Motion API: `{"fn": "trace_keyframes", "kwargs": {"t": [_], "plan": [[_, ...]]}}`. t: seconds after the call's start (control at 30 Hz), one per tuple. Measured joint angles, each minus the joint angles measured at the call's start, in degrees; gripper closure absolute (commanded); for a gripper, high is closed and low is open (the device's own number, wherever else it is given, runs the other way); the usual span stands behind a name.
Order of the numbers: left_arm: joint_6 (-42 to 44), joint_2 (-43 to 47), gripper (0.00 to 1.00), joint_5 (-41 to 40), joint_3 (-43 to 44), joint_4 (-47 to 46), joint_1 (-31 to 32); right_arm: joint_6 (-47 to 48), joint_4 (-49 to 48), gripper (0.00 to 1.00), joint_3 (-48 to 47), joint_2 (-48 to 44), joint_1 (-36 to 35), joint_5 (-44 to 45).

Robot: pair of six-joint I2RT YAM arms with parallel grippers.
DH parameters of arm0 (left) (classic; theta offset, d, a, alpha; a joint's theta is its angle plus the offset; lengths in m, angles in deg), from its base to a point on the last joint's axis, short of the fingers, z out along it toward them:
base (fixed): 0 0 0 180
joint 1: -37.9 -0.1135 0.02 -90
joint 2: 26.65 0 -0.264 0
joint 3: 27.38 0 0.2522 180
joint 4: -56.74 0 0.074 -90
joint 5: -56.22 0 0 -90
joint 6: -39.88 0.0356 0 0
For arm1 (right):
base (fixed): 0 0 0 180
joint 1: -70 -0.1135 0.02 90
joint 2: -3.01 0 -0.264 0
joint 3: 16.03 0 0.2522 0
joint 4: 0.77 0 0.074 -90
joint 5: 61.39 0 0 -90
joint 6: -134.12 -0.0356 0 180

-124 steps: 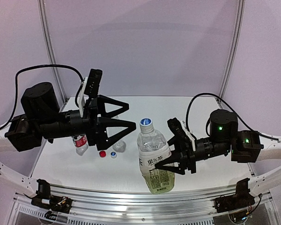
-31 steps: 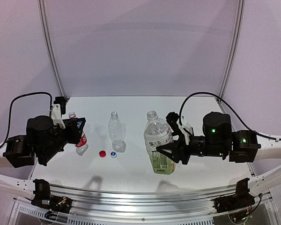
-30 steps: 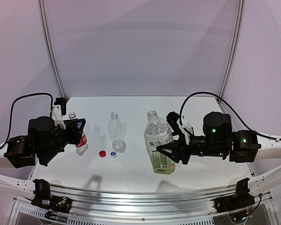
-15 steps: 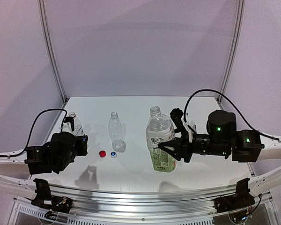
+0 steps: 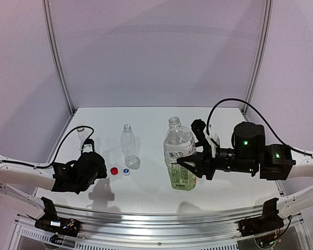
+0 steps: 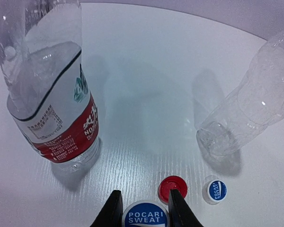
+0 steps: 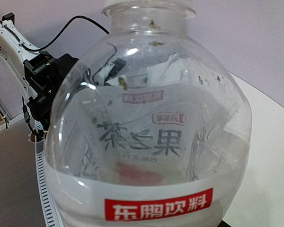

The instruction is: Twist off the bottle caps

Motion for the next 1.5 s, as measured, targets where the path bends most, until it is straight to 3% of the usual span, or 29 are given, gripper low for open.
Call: {"fn": "trace_keyframes", "kwargs": {"t": [0.47,0.63,0.93,1.13,1.5], "plan": [[-1.9,-15.3,0.67,7.9,1.2,-5.2,-4.4,0.0,0.0,0.90,0.0,-0.5,0.0,0.0],[-1.9,-15.4,0.50,9.2,1.7,-5.6,-4.5,0.0,0.0,0.90,0.0,-0.5,0.0,0.0],[-1.7,-8.2,0.37,8.3,2.9,-1.0,-2.7,0.0,0.0,0.90,0.0,-0.5,0.0,0.0],[-0.1,-0.4,0.34,4.0,7.1,6.6,3.0,0.0,0.0,0.90,0.0,-0.5,0.0,0.0],[13.3,15.4,0.30,1.0,18.2,13.1,14.8,0.0,0.0,0.90,0.0,-0.6,0.0,-1.7]]}}
